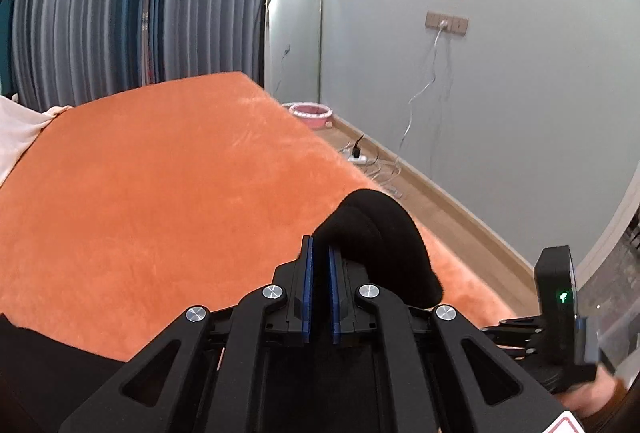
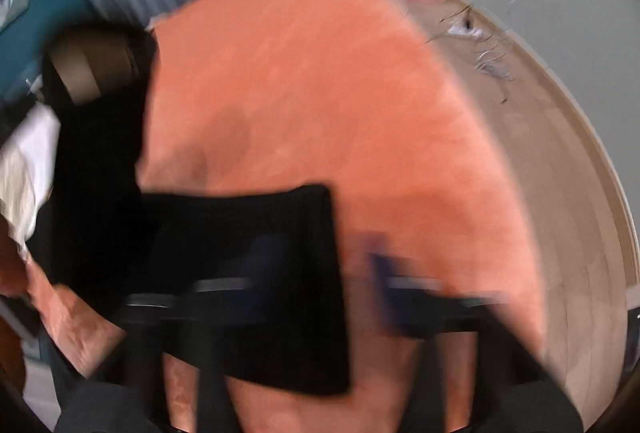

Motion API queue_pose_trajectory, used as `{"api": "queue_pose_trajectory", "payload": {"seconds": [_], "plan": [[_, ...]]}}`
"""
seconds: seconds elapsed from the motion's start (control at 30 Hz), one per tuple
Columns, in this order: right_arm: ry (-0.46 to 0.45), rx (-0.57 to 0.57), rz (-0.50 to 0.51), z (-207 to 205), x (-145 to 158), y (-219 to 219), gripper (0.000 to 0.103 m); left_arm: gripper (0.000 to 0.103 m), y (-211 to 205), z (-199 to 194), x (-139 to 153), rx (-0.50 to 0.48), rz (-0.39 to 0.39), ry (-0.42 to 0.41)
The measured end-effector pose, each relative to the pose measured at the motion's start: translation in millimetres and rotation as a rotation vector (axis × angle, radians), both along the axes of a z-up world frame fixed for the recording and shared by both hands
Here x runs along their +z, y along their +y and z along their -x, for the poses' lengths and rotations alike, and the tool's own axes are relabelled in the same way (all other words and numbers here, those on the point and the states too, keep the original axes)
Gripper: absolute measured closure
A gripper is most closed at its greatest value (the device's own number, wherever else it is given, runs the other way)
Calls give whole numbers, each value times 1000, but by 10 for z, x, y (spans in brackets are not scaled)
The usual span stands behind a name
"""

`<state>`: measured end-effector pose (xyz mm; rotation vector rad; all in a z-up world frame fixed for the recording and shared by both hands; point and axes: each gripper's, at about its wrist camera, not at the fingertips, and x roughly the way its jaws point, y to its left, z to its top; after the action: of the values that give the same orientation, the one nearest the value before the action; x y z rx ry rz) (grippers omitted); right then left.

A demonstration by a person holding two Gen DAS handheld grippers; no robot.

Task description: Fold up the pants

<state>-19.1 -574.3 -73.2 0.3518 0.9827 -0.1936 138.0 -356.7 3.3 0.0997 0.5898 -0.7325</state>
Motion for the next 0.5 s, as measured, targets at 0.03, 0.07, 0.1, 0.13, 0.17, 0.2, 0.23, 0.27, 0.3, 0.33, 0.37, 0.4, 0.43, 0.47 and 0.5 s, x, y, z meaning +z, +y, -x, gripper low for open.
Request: {"api": "queue_pose_trajectory", "payload": {"seconds": [0.03, 0.07, 0.1, 0.13, 0.17, 0.2, 0.23, 0.27, 0.3, 0.33, 0.37, 0.4, 0.43, 0.47, 0.5], "plan": [[-49, 3, 35, 63, 157, 60, 95, 97, 32, 30, 68, -6, 5, -11], [-119, -7, 30, 175, 348, 69, 95, 97, 54, 73, 139, -15, 10, -33], [-164, -22, 14, 274, 428, 16, 95, 97, 87, 104, 193, -19, 13, -50], [-192, -46, 7, 339, 456, -64, 95, 97, 92, 124, 238, -29, 19, -64], [-181, -69, 13, 349, 407, -138, 96, 97, 67, 150, 263, -36, 23, -72], [-96, -76, 9, 262, 171, -236, 96, 97, 20, 169, 261, -34, 22, -76], [24, -67, -26, 149, -173, -298, 95, 97, -41, 178, 228, -36, 15, -70], [17, -74, -31, 143, -274, -307, 94, 97, -112, 192, 138, -43, 7, -42], [-55, -91, -24, 224, -173, -286, 93, 97, -225, 199, -49, -61, -14, 12], [-65, -104, -23, 268, -97, -279, 86, 96, -335, 226, -230, -86, -49, 56], [-88, -159, -14, 369, 35, -288, 68, 95, -417, 241, -382, -104, -81, 82], [-119, -211, 7, 483, 110, -296, 60, 95, -516, 313, -608, -117, -135, 106], [-149, -259, 37, 619, 211, -301, 57, 93, -558, 376, -735, -130, -160, 113], [-161, -293, 62, 731, 275, -287, 57, 89, -577, 469, -828, -143, -181, 103], [-178, -339, 93, 906, 364, -237, 57, 89, -548, 597, -841, -137, -179, 61]]}}
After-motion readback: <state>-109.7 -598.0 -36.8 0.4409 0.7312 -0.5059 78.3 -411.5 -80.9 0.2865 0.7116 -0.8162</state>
